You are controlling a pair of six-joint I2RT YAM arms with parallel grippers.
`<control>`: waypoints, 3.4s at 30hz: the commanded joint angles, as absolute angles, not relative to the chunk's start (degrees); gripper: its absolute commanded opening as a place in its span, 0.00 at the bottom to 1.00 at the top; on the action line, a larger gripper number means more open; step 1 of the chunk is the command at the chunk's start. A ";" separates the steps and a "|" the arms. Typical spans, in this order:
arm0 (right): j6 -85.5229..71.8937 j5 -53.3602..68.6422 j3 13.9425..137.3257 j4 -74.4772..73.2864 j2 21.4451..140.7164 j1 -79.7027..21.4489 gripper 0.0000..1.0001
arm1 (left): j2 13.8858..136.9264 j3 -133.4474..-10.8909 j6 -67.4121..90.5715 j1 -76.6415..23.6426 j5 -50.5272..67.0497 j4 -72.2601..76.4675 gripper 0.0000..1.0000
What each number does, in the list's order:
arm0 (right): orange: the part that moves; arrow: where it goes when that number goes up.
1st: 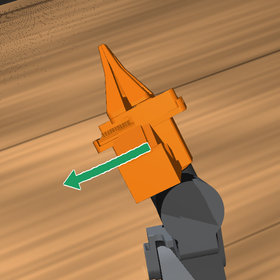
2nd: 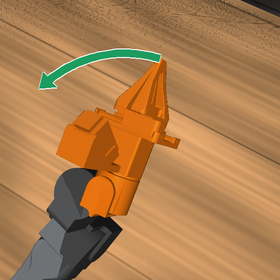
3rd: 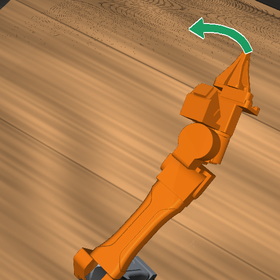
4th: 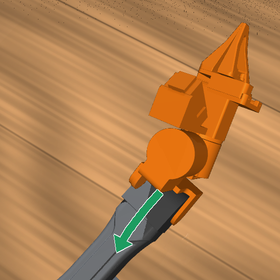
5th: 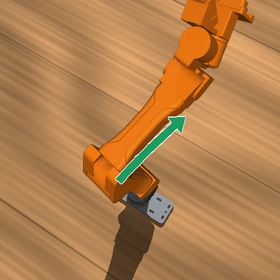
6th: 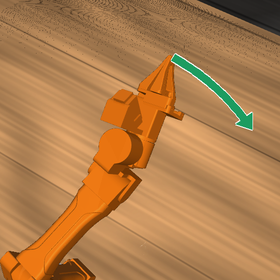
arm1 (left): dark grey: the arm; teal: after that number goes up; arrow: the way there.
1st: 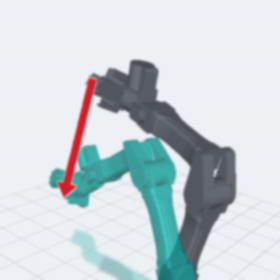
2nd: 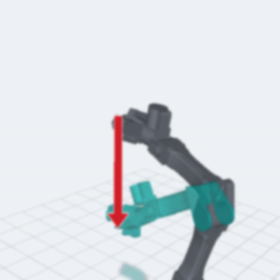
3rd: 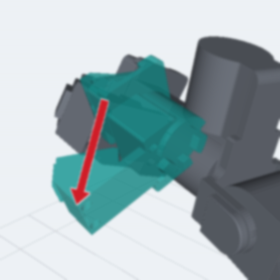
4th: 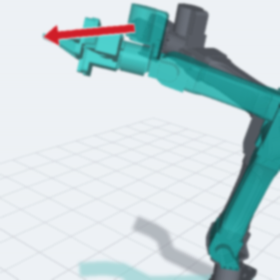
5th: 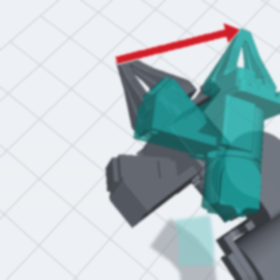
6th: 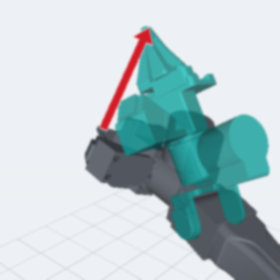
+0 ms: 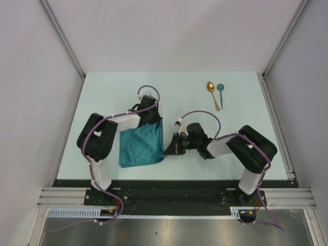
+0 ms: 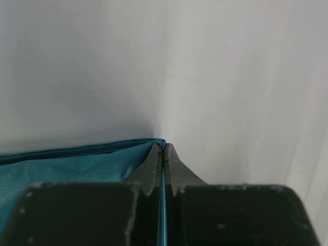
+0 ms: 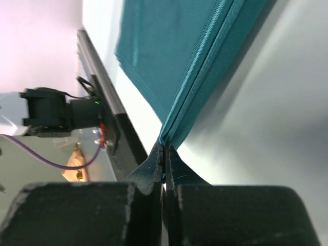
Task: Fold the napkin into a case and place the utensils inside
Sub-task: Turn over the top corner of the square folded napkin at the center of the board, then smooth out the lower triangle-folded napkin at the center of the board.
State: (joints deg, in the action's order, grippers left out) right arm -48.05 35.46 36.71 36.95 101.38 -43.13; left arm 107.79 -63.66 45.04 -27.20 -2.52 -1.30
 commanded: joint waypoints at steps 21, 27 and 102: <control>-33.14 24.00 31.29 2.20 81.04 -39.64 0.57 | 102.24 -79.99 32.53 -30.76 5.89 -13.16 0.70; -33.57 23.99 36.47 0.79 83.49 -36.48 0.49 | 93.00 -67.81 31.73 -31.46 11.42 -14.25 0.52; -44.74 39.55 34.63 18.72 99.23 -37.71 0.00 | 87.45 -48.78 38.85 -56.78 3.51 -15.03 0.03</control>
